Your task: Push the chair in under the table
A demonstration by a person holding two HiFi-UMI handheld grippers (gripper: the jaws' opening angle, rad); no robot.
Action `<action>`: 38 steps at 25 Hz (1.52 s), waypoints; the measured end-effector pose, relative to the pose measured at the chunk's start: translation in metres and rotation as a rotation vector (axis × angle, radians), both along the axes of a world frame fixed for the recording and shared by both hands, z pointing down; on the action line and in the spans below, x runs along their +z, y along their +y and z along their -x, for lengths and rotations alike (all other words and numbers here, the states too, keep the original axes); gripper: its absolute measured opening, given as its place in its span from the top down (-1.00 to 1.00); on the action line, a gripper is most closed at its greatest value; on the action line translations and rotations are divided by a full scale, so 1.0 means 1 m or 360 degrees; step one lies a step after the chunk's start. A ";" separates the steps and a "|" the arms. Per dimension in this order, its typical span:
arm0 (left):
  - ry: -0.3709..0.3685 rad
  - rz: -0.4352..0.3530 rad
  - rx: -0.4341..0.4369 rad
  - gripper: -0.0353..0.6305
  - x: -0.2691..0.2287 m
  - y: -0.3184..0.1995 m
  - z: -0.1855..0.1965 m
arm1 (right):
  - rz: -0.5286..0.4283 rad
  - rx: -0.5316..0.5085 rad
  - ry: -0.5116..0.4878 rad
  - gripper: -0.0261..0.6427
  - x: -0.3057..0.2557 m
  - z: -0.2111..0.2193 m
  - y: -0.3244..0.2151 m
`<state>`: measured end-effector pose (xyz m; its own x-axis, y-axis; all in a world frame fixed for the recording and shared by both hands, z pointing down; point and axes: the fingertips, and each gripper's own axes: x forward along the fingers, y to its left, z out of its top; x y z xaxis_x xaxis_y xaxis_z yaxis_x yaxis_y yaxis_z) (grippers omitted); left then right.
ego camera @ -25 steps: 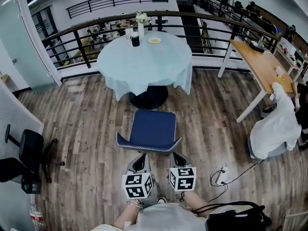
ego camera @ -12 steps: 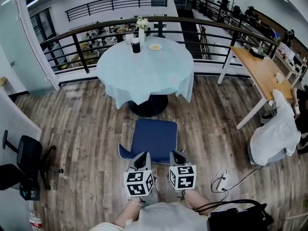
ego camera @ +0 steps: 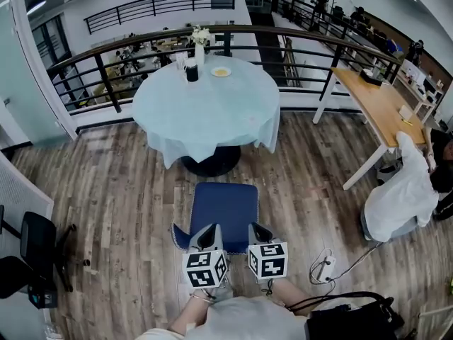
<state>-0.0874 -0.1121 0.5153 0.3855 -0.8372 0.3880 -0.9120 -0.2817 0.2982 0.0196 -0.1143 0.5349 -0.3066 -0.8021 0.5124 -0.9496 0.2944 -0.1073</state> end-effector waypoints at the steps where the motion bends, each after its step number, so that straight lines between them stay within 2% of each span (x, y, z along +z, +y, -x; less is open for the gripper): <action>1: 0.0009 0.0002 0.0003 0.88 0.001 -0.004 0.001 | -0.0001 0.0001 0.0007 0.88 0.000 0.001 -0.004; 13: 0.0086 0.0031 0.0101 0.88 0.007 -0.057 0.007 | 0.0027 0.0075 0.0074 0.88 -0.004 0.013 -0.046; 22: 0.0052 0.0098 0.0159 0.88 0.023 -0.073 0.010 | 0.0044 0.0127 -0.0006 0.88 0.001 0.022 -0.070; 38: -0.0011 0.0197 0.0139 0.88 0.034 -0.058 -0.014 | 0.0178 -0.0062 -0.0065 0.88 0.021 0.019 -0.061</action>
